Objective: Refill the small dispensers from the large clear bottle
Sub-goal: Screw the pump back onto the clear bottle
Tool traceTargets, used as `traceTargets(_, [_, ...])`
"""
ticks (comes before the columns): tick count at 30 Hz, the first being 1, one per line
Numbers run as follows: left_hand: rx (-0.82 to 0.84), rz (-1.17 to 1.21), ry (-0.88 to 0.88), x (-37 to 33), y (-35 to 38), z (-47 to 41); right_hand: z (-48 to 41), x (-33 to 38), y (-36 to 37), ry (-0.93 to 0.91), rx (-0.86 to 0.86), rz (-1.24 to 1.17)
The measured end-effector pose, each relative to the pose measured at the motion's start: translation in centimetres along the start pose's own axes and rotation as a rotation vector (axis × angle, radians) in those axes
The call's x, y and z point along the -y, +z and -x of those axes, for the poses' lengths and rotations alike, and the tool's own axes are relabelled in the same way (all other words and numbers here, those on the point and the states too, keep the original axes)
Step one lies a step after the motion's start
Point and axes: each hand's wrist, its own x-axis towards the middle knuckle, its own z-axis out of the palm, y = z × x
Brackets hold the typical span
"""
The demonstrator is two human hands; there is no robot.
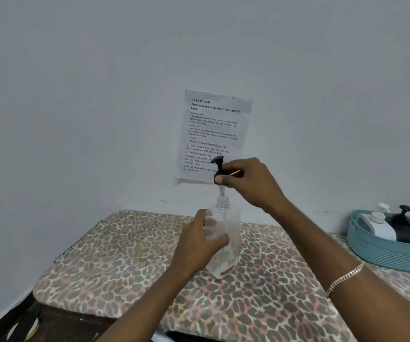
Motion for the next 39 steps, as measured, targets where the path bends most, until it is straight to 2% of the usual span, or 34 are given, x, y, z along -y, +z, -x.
traceTargets(8, [0.082,0.104,0.083,-0.7,0.1,2.5,4.5,-0.6,-2.6,-0.019,0.083,-0.063])
traceTargets(16, [0.127,0.167,0.089,-0.3,1.8,4.0,7.5,-3.3,-2.5,-0.017,0.162,-0.050])
traceTargets(22, [0.151,0.160,0.109,0.5,2.9,4.6,9.6,-5.2,-2.3,0.010,0.152,-0.137])
traceTargets(28, [0.182,0.186,0.116,0.9,2.9,4.6,9.8,-5.6,-2.3,-0.009,0.123,-0.177])
traceTargets(34, [0.227,0.231,0.107,0.8,2.2,4.8,9.4,-6.0,-2.3,-0.027,0.192,-0.302])
traceTargets(39, [0.233,0.255,0.103,1.1,2.0,4.6,9.0,-6.0,-2.2,-0.030,0.214,-0.262])
